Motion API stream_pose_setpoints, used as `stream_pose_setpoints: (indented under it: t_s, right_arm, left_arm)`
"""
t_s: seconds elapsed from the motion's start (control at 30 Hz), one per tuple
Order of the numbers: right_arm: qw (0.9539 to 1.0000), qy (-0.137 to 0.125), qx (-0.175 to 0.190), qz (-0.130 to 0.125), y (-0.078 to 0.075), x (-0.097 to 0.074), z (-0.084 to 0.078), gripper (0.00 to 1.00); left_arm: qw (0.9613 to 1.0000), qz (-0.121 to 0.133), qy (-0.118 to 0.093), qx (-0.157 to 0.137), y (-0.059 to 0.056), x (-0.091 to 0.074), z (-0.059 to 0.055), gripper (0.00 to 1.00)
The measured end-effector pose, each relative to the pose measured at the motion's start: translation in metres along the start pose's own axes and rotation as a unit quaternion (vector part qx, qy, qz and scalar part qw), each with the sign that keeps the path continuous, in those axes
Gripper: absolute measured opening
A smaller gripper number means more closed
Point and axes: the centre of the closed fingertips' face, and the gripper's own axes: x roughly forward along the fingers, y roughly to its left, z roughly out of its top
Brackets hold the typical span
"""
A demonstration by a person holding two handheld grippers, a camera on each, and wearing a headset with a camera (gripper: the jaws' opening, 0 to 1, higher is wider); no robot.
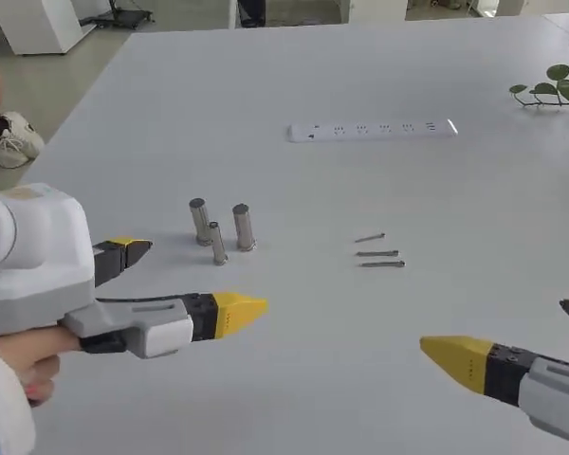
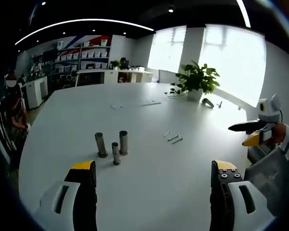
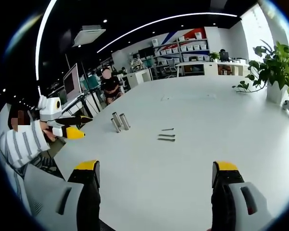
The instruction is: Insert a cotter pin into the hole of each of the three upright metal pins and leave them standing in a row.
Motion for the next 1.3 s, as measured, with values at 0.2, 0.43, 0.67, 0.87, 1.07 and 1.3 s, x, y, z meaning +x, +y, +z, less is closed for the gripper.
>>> stream_pose_setpoints:
  t_s: [0.2, 0.43, 0.67, 0.87, 1.07, 1.3]
  right_arm:
    - [0.9999, 0.005, -0.015, -0.002, -0.001, 0.002, -0.002, 0.96]
    - [0.9999, 0.007, -0.01, -0.003, -0.002, 0.002, -0.003, 0.96]
    - [0.9999, 0.01, -0.009, -0.004, -0.003, 0.002, -0.004, 0.95]
    - [0.9999, 0.009, -0.009, -0.002, -0.002, 0.002, -0.003, 0.94]
    - [0.9999, 0.008, -0.01, -0.005, -0.003, 0.001, -0.003, 0.94]
    - [0.9999, 0.012, -0.004, -0.009, -0.006, 0.0, -0.006, 0.94]
  left_arm:
    - [0.9999, 0.0, 0.011, -0.005, 0.009, 0.014, 0.002, 0.95]
    - [0.9999, -0.003, 0.009, -0.01, 0.016, 0.025, 0.006, 0.93]
    - [0.9997, 0.023, 0.001, -0.003, 0.031, 0.033, 0.014, 0.86]
    - [0.9989, 0.047, -0.003, 0.0, 0.046, 0.039, 0.016, 0.83]
    - [0.9991, 0.042, -0.004, -0.012, 0.053, 0.048, 0.015, 0.75]
    - [0.9994, 0.032, 0.014, 0.003, 0.055, 0.061, 0.006, 0.6]
